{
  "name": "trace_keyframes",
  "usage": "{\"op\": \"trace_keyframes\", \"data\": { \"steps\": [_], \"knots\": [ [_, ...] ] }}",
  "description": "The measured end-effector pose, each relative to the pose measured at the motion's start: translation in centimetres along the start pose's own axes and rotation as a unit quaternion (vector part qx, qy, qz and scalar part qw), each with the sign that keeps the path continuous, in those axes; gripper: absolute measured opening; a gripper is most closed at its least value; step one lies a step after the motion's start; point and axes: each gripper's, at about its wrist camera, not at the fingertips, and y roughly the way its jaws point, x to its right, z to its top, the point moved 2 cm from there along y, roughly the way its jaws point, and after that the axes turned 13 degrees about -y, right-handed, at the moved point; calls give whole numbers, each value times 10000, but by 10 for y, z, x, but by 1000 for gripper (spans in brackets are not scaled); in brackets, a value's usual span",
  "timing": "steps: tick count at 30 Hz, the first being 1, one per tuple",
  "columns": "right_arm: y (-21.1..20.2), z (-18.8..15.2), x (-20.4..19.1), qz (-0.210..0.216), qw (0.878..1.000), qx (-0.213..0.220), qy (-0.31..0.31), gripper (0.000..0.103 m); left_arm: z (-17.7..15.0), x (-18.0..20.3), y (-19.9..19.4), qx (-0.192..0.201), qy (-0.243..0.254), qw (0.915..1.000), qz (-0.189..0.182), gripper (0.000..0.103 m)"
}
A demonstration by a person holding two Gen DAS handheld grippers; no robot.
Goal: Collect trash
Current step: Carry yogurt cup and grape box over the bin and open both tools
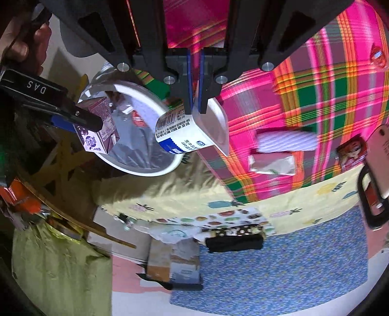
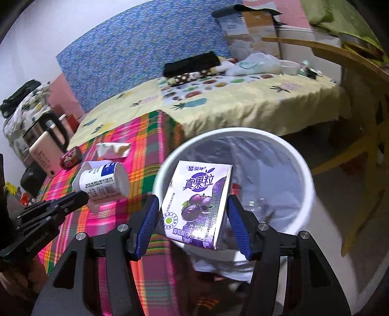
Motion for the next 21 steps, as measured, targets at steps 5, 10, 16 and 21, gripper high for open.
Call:
{"op": "trace_keyframes", "data": {
  "steps": [5, 10, 16, 21],
  "knots": [
    [3, -3, 20, -103, 9999, -80, 102, 59, 2, 22, 19, -158, 169, 9995, -201, 4],
    [11, -7, 34, -128, 9995, -270, 123, 59, 3, 38, 39, -372, 268, 9983, -350, 4],
    [17, -10, 43, -211, 9990, -361, 130, 62, 3, 51, 56, -533, 340, 9965, -556, 9],
    [15, -9, 49, -206, 9993, -270, 175, 62, 5, 57, 58, -543, 316, 9951, -764, 11]
  ]
}}
